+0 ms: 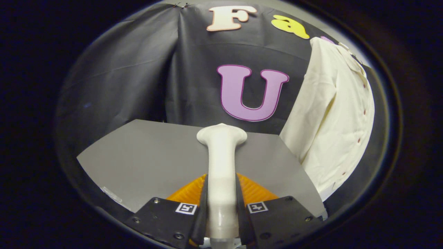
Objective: Iron the clothes twice with a garment steamer, once on the left side and once on the right side.
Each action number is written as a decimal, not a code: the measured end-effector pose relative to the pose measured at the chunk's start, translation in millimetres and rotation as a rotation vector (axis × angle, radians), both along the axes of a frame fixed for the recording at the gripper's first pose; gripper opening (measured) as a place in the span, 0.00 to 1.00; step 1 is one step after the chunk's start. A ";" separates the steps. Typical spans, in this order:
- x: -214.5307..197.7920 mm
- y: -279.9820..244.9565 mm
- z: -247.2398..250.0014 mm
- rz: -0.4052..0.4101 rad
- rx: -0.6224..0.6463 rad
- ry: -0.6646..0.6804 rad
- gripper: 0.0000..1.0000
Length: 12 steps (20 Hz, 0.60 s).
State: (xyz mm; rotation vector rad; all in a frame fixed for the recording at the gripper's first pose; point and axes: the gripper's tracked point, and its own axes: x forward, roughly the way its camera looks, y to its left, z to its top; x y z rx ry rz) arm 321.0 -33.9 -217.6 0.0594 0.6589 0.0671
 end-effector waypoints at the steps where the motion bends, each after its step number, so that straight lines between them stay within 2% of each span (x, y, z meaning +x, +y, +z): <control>1: 0.4 -2.4 4.0 -0.017 0.018 -0.019 0.38; 8: -9.6 -28.2 32.3 -0.105 0.098 -0.204 0.33; 12: -29.0 -39.6 57.0 -0.103 0.163 -0.293 0.33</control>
